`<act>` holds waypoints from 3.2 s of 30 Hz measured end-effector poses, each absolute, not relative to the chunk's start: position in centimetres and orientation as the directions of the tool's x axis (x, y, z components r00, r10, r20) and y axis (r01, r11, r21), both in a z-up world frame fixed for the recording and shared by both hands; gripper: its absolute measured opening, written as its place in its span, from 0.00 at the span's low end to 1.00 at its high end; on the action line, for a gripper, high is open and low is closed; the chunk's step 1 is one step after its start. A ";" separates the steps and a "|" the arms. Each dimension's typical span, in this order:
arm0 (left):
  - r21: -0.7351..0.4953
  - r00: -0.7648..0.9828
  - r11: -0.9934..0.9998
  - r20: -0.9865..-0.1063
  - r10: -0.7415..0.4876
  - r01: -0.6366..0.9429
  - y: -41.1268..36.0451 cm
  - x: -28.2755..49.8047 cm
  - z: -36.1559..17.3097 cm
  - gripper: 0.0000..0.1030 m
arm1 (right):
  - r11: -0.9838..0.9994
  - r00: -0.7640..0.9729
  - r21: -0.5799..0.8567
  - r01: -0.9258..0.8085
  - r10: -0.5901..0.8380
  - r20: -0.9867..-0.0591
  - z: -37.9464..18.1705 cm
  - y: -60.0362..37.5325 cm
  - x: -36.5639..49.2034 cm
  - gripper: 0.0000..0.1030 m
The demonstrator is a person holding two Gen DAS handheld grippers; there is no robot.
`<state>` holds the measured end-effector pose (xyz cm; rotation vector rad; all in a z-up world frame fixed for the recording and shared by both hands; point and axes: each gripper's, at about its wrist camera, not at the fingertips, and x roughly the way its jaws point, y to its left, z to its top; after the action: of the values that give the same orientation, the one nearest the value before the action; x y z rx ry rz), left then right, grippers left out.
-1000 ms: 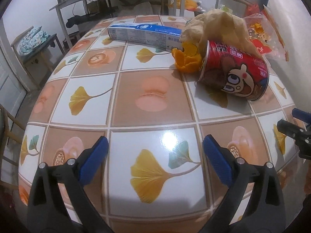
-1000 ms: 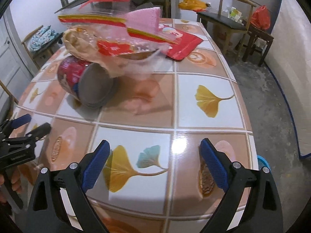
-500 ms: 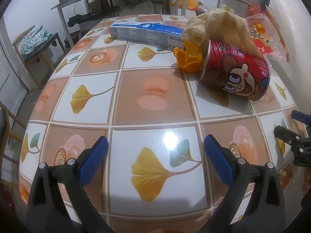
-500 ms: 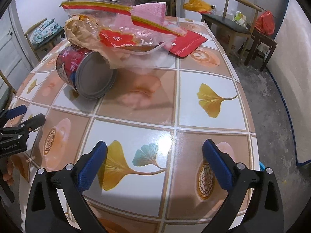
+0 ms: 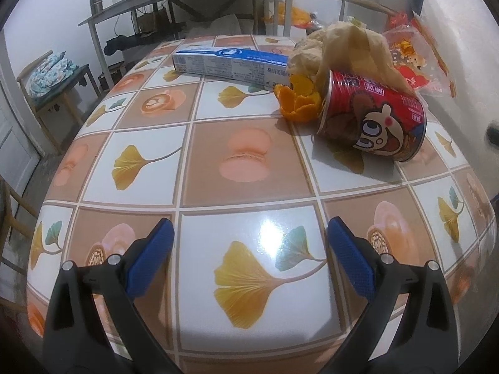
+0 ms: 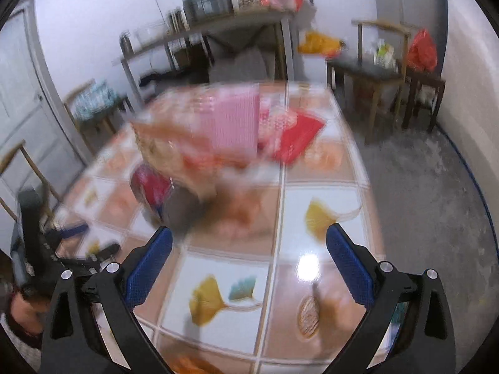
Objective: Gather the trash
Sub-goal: 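Lower the right tool onto the zip-lock bag with pink sponge and close it, then grasp the pink bubble-wrap pad with the left tool while the right tool lifts the zip-lock bag, then carry the pink pad with the left tool while the right tool carries the zip-lock bag toward the basket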
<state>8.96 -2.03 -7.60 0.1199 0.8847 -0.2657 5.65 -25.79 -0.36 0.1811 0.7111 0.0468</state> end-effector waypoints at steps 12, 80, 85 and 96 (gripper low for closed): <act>-0.224 0.646 0.902 -0.636 -0.422 0.369 -0.9 12.1 -2.5 0.71 | 0.941 0.758 0.087 -0.326 0.316 -0.571 4.4 -23.7 11.0 0.83; 0.485 0.446 -0.046 -0.834 -0.325 0.873 -24.2 19.4 -2.1 0.86 | 0.748 0.802 0.648 -0.141 0.470 -0.369 -3.2 -35.7 1.0 0.15; 0.486 0.435 -0.119 -0.848 -0.303 0.866 -25.5 19.2 -3.6 0.87 | 0.741 0.805 0.661 -0.122 0.464 -0.371 -3.7 -36.4 1.2 0.15; 0.486 0.422 -0.164 -0.851 -0.313 0.859 -26.3 18.0 -4.1 0.84 | 0.726 0.813 0.679 -0.105 0.457 -0.362 -4.2 -37.2 0.8 0.15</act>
<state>18.03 -26.26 -4.07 1.3627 0.5368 -1.1227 0.80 -37.19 -4.24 0.6948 0.5448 0.3274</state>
